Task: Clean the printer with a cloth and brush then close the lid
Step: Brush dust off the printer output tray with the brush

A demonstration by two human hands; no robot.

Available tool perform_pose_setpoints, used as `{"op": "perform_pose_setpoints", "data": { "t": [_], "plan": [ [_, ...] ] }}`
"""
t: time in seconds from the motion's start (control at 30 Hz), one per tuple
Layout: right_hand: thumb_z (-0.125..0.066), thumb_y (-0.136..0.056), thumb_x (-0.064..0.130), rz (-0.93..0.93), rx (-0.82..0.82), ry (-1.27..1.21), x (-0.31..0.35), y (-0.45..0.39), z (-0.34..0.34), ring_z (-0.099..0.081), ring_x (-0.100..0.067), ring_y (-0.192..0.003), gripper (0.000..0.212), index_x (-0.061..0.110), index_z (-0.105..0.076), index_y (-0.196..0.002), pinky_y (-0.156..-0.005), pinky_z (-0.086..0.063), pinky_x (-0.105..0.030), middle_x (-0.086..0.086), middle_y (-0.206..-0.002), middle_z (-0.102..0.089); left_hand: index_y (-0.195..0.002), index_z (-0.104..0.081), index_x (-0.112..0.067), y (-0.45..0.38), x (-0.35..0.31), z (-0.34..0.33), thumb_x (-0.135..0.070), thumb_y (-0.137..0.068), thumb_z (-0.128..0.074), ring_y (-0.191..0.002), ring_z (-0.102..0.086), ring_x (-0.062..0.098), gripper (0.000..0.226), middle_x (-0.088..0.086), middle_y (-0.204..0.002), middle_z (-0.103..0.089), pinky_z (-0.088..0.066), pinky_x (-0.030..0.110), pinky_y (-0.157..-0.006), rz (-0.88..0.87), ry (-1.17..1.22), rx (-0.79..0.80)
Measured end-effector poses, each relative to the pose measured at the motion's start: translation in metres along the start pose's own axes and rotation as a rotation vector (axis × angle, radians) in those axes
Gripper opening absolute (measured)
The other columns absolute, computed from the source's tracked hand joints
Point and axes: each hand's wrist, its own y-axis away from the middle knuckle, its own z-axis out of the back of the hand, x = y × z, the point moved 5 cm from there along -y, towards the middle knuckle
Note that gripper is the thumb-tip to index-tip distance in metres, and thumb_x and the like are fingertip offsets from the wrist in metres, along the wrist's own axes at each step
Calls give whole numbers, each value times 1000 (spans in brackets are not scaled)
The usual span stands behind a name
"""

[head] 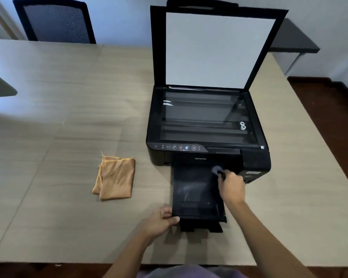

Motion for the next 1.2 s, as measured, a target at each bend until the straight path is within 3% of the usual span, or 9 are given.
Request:
{"op": "perform_pose_setpoints", "data": {
  "t": [0.13, 0.27, 0.43, 0.53, 0.67, 0.83, 1.0, 1.13, 1.2],
  "plan": [
    [-51, -87, 33, 405, 380, 103, 29, 39, -22, -67, -32, -86, 27, 22, -68, -105, -74, -53, -38, -10, -90, -75, -96, -72, -17, -1, 0, 0, -8, -85, -66, -96, -68, 17, 15, 3, -97, -75, -52, 28, -87, -26, 6, 18],
    [-56, -88, 20, 156, 161, 106, -1, 7, 8, -65, -42, -86, 21, 11, -70, -102, -71, -51, -43, -19, -90, -73, -95, -71, -19, -1, -2, -2, -10, -85, -66, -98, -69, 19, 15, 5, -98, -76, -53, 30, -90, -7, 1, 32],
    [-58, -78, 17, 138, 466, 199, 4, 23, 9, -59, -35, -71, 32, 18, -48, -49, -55, -36, -29, -9, -62, -60, -93, -70, -23, -2, -1, 1, -16, -83, -69, -102, -67, 19, 13, 5, -104, -74, -51, 30, -91, 11, -5, 8],
    [-59, -86, 19, 81, 234, 99, 0, -6, 25, -65, -38, -83, 15, 12, -70, -79, -64, -47, -33, -17, -83, -72, -87, -70, -25, -1, 0, 0, -18, -80, -70, -91, -67, 18, 10, 7, -100, -74, -49, 27, -77, 14, -7, 25],
    [-58, -80, 16, 157, 728, 258, 6, 19, 15, -63, -30, -63, 21, 12, -61, -60, -53, -51, -29, -14, -71, -66, -90, -72, -24, -2, 2, 3, -23, -76, -71, -90, -68, 16, 14, 5, -101, -75, -50, 30, -83, 18, -13, 29],
    [-59, -87, 26, 99, 202, 85, 31, -14, 23, -64, -37, -92, 20, 12, -71, -94, -78, -49, -35, -16, -92, -72, -96, -71, -18, -2, 2, 1, -21, -78, -71, -96, -69, 19, 18, 6, -101, -75, -51, 28, -82, 4, -11, 43],
    [-57, -86, 21, 406, 840, 23, 81, 67, -12, -63, -23, -67, 20, 9, -72, -88, -65, -49, -26, -4, -71, -69, -92, -70, -16, 1, -4, 0, -13, -85, -68, -79, -64, 14, 8, 2, -84, -73, -48, 25, -70, -21, 0, 39],
    [-58, -89, 22, 26, 78, -75, 46, 0, 16, -65, -39, -87, 20, 7, -71, -91, -81, -48, -37, -17, -88, -74, -105, -68, -12, 3, -1, -1, -21, -79, -70, -103, -67, 24, 28, 9, -106, -74, -50, 32, -85, -26, 13, 21],
    [-55, -90, 24, 100, 208, -2, 64, 9, 2, -63, -39, -93, 22, 8, -69, -94, -81, -48, -37, -18, -93, -72, -105, -69, -8, 7, -2, -1, -14, -84, -68, -96, -67, 24, 22, 12, -103, -74, -49, 25, -78, -16, 12, 1]
  ]
}}
